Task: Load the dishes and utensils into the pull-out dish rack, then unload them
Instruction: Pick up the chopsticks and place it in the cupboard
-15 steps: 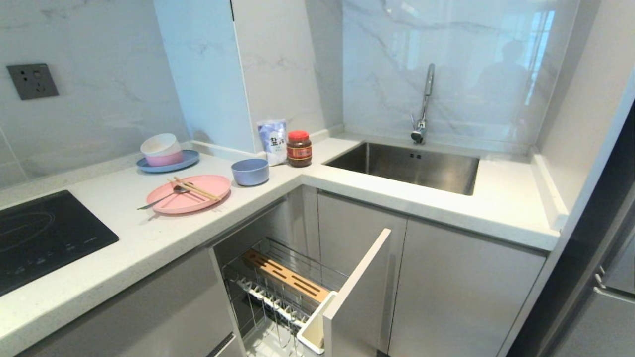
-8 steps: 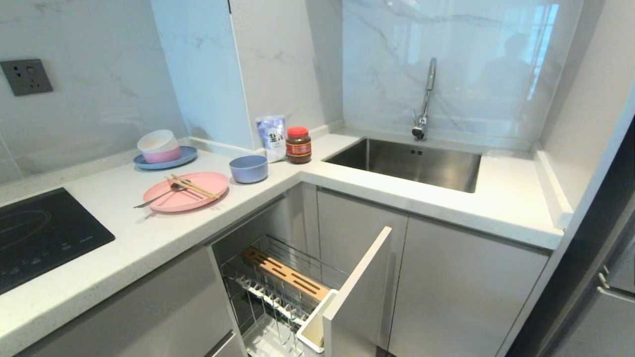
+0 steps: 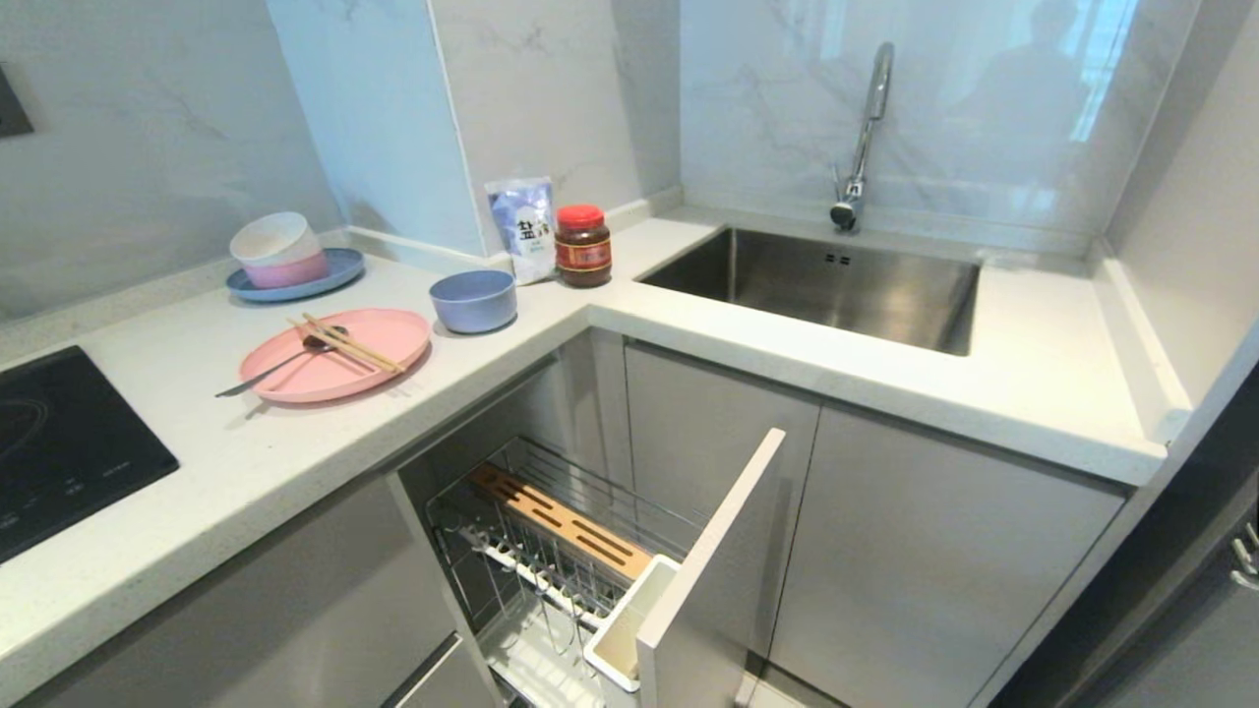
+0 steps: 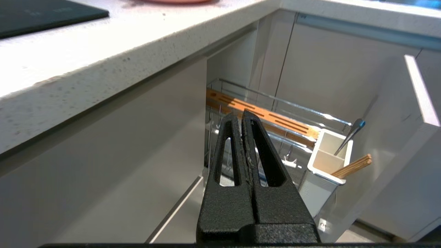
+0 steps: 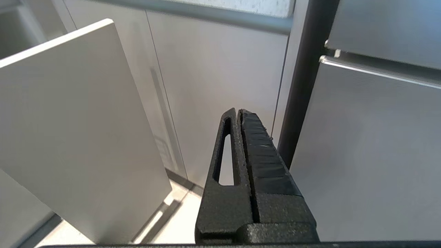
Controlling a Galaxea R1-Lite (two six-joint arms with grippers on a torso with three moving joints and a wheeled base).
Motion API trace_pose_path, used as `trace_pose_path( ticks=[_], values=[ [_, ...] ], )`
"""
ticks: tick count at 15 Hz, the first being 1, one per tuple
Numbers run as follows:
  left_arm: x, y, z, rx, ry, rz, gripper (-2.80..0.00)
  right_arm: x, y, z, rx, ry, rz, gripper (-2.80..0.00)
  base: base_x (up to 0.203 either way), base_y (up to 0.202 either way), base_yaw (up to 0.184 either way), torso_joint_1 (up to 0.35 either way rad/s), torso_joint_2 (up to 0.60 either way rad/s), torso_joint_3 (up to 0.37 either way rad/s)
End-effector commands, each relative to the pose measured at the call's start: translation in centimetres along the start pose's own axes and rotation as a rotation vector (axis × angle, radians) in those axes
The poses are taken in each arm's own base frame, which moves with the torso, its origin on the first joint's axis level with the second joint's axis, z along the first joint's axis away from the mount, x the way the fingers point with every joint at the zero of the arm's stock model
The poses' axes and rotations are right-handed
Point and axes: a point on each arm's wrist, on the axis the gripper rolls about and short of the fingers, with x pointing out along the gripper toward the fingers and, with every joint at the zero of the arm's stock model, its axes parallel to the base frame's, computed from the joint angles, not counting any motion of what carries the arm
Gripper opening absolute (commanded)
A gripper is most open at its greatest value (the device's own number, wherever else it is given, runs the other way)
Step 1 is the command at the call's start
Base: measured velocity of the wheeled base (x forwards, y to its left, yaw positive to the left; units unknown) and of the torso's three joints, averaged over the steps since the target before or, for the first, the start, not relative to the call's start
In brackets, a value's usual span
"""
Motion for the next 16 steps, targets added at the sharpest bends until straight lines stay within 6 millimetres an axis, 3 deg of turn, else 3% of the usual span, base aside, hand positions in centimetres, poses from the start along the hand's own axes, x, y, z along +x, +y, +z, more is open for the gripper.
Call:
trace_pose_path(
  ticks=[1,16],
  values=[
    [0.17,0.03,-0.68,0.0,0.025,0.001,-2.8,-0.01,0.0,-0.05,0.0,-0.002,0.0,-2.8,0.0,0.0,0.0,0.001,0.0,-0.195],
    [0.17,0.03,-0.68,0.0,0.025,0.001,-2.8,-0.02,0.0,-0.04,0.0,-0.004,0.001,-2.8,0.0,0.0,0.0,0.005,0.0,-0.199]
  ],
)
